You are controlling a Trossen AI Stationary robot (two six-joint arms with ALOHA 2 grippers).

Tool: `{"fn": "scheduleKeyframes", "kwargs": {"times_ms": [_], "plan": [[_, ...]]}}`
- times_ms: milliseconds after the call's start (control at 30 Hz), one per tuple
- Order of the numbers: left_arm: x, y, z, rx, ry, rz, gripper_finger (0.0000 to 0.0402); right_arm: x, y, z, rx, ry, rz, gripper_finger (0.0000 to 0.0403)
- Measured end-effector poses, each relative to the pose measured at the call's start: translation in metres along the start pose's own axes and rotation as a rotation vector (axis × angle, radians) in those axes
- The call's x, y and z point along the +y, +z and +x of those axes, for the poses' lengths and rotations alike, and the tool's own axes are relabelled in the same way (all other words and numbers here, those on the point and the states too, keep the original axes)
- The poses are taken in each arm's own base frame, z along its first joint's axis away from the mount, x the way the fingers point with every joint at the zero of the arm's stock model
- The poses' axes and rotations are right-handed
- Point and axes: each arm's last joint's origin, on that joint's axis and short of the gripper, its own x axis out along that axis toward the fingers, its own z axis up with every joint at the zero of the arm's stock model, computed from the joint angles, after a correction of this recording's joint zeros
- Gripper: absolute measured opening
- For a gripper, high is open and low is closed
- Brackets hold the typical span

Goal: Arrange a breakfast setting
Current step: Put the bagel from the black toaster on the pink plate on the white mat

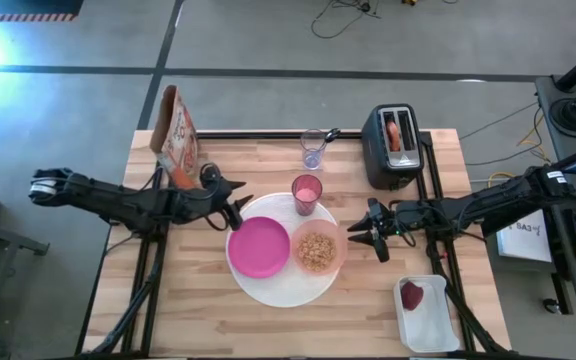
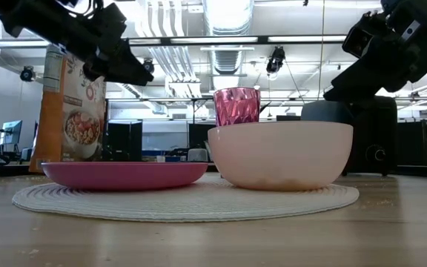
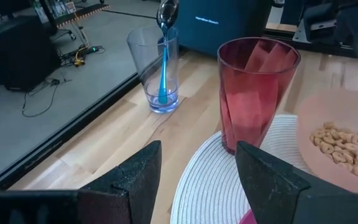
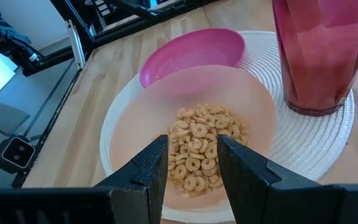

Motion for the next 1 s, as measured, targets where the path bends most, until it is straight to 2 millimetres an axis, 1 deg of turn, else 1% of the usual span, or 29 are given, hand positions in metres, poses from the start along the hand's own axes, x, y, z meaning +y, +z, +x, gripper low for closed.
{"fn": "scheduleKeyframes", "kwargs": {"times_ms": [300,433,533,633,733,867,933,1000], "plan": [[-0.004,0.0,0.006,0.022,0.005,0.019,0.019,-0.003,-0.006,0.0,0.059,-0.026,-0.013,0.0128],[-0.005,-0.002,0.008,0.034,0.007,0.026,0.019,-0.003,-0.006,0.0,0.06,-0.023,0.042,0.0128],[-0.006,-0.003,0.009,0.04,0.009,0.014,0.019,-0.002,-0.005,0.0,0.051,-0.026,0.133,0.0128],[-0.007,-0.005,0.011,0.052,-0.004,0.018,0.019,-0.002,-0.004,0.0,0.041,-0.022,0.145,0.0128],[-0.008,-0.006,0.012,0.057,-0.003,0.015,0.019,0.0,0.001,0.0,-0.016,0.002,0.101,0.0128],[-0.007,-0.005,0.013,0.051,0.019,0.009,0.019,0.004,0.013,-0.001,-0.138,0.032,-0.077,0.0128],[-0.007,-0.005,0.013,0.049,0.03,0.01,0.019,0.005,0.017,-0.002,-0.197,-0.005,-0.113,0.0128],[-0.007,-0.006,0.013,0.053,0.034,0.016,0.019,0.003,0.019,-0.002,-0.236,-0.074,-0.087,0.0128]]}}
